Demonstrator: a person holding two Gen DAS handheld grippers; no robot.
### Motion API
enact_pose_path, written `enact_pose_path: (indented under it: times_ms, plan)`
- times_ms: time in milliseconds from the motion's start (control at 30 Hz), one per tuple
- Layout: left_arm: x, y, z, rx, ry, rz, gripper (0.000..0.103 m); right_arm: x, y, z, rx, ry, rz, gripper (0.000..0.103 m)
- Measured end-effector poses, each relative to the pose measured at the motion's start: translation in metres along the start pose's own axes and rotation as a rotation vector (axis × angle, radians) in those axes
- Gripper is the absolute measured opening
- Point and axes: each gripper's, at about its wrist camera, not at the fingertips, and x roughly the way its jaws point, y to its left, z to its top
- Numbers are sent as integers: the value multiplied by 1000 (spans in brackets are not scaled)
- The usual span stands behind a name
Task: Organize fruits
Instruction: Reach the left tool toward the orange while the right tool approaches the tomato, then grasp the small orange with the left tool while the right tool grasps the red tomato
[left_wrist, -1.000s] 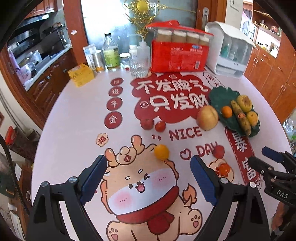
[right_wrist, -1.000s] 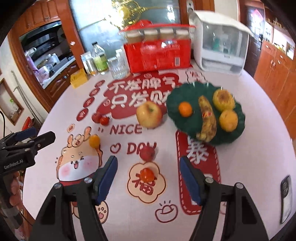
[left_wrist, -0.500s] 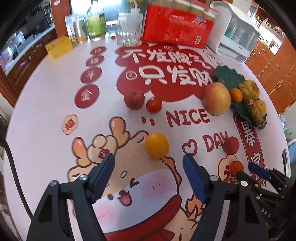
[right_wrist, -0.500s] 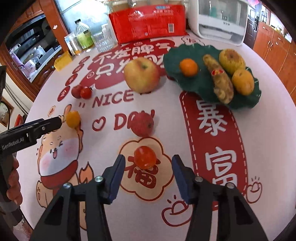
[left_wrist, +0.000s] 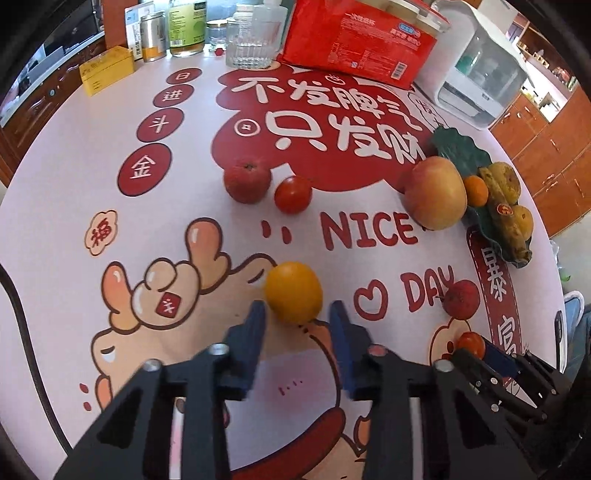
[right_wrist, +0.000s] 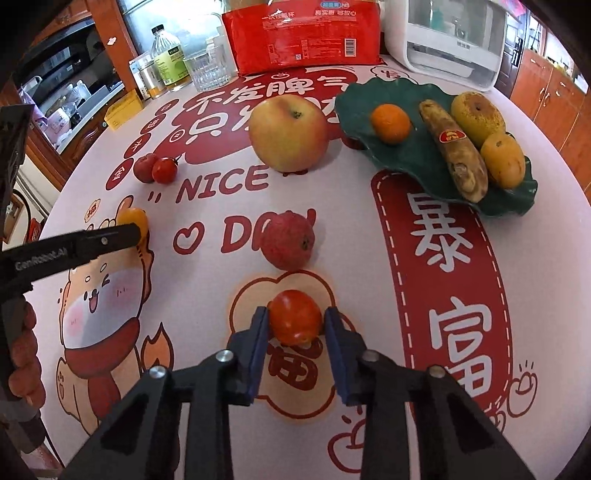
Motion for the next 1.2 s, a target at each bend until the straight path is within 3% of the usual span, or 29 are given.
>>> enact_pose_path:
  times_ms: [167,400,800,1200]
  plan:
    - [2,-6,0,15,-14,18,26,1,2,-2,-20,-7,-9,28]
    - [10,-5,6,-26,22,3,28,0,1,-2,-21,-8,-7,28]
    - [18,-9,20,-75,10,4,30,0,2,-1,-20,-9,-5,28]
    - [19,-10,24,-107,-48,-9,27,-1,1,-3,-34,-16,15,27]
